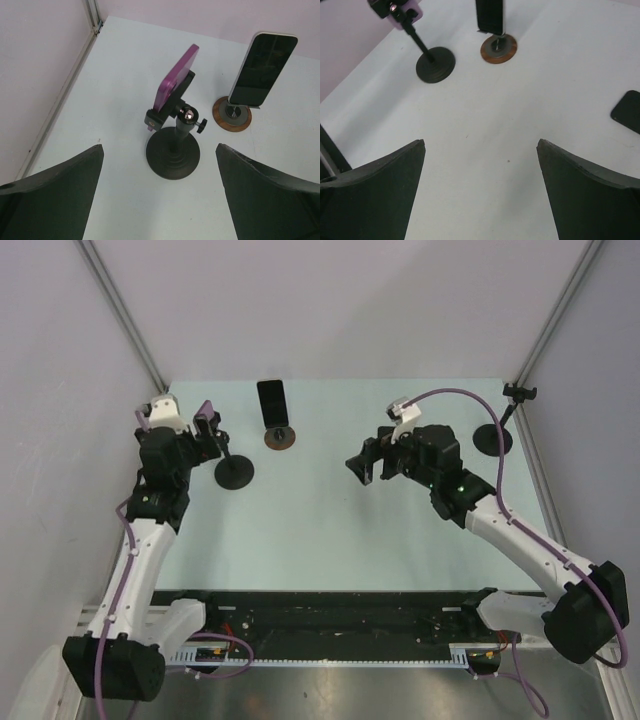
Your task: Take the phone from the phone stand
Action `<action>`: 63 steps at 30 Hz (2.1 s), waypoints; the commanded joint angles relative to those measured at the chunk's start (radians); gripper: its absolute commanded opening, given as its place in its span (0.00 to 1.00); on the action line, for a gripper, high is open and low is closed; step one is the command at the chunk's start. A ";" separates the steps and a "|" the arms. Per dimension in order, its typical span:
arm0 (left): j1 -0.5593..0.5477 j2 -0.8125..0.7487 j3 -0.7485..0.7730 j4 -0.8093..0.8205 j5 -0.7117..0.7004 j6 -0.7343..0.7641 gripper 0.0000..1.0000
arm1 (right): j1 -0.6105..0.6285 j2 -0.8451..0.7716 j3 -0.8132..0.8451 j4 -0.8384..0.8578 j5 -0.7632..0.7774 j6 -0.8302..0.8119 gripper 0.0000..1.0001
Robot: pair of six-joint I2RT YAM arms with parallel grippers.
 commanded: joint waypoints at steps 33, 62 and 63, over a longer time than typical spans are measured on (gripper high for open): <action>0.215 0.281 0.219 -0.038 0.551 0.115 0.20 | 0.093 0.036 -0.026 -0.028 -0.170 -0.099 0.98; -0.810 0.168 0.228 -0.162 -0.204 -0.306 0.00 | 0.159 -0.047 -0.038 -0.090 -0.088 -0.130 0.98; -0.816 0.185 0.232 -0.162 -0.196 -0.312 0.01 | 0.160 -0.050 -0.038 -0.093 -0.078 -0.128 0.98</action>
